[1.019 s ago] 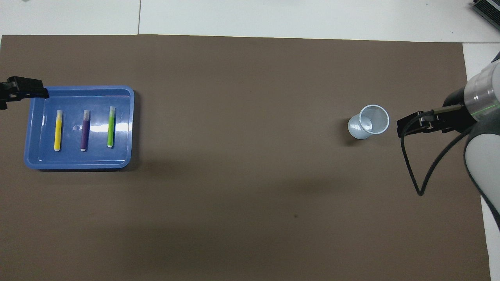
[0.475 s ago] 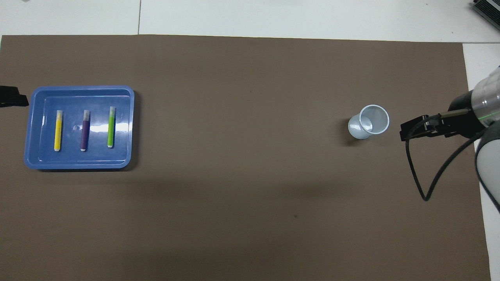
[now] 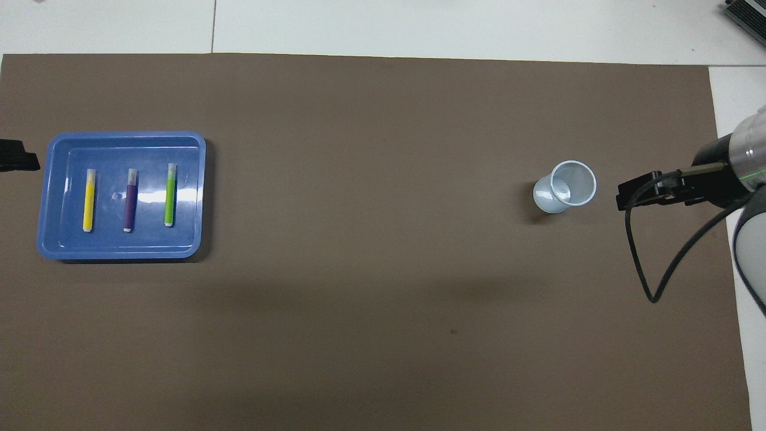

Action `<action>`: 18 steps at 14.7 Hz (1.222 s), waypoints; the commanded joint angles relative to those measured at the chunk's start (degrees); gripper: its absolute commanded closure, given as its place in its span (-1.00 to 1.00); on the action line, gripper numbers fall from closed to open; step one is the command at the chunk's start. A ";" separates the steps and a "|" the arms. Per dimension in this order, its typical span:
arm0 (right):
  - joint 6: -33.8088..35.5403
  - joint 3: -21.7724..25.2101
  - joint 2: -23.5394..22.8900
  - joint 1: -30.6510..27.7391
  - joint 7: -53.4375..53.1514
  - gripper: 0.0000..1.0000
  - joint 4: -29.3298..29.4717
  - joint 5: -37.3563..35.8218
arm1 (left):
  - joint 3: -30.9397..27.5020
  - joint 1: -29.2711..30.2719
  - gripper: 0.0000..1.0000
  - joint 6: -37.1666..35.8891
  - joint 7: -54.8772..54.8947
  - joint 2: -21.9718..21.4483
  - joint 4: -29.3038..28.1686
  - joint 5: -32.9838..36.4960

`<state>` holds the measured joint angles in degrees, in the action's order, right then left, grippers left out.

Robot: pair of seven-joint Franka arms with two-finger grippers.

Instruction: Right arm passes pens to left for tray arrangement

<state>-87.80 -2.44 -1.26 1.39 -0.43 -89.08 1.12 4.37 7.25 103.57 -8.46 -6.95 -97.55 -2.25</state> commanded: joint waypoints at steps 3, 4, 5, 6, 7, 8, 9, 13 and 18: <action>-3.06 -0.20 1.44 -0.86 0.34 -1.00 -2.58 1.42 | -0.06 0.39 -1.00 -3.37 0.37 -2.10 -1.86 -0.39; -3.60 -0.20 1.52 -1.03 0.51 -1.00 -3.02 1.42 | -0.06 0.39 -1.00 -3.46 0.37 -2.19 -1.95 -0.39; -3.69 -0.20 1.70 -1.56 0.52 -1.00 -3.55 1.42 | -0.15 0.48 -1.00 -3.46 0.11 -2.11 -1.86 -0.39; -3.69 -0.20 2.14 -1.65 0.52 -1.00 -4.25 1.42 | -0.06 0.48 -1.00 -3.46 0.02 -2.11 -1.86 -0.39; -3.60 -0.20 2.23 -1.74 0.52 -1.00 -4.43 1.42 | -0.06 0.40 -1.00 -3.46 0.02 -2.11 -1.86 -0.39; -3.25 -0.20 2.31 -2.09 0.52 -1.00 -4.43 1.42 | -0.06 -0.13 -1.00 -3.46 0.02 -2.11 -1.86 -0.39; -2.90 -0.20 2.32 -2.96 0.60 -1.00 -4.43 1.42 | 0.03 -0.39 -1.00 -3.46 0.02 -2.11 -1.86 -0.39; -2.90 -0.20 2.23 -3.23 0.78 -1.00 -4.17 1.42 | 0.20 -0.48 -1.00 -3.46 0.02 -2.11 -1.86 -0.39; -3.42 -0.81 3.19 -2.44 0.52 -1.00 -3.64 1.34 | 0.20 -0.31 -1.00 -3.46 0.02 -2.11 -1.86 -0.39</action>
<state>-90.07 -2.82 -0.10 -0.99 -0.43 -91.41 1.15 4.72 7.05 100.55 -8.46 -7.37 -97.86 -2.25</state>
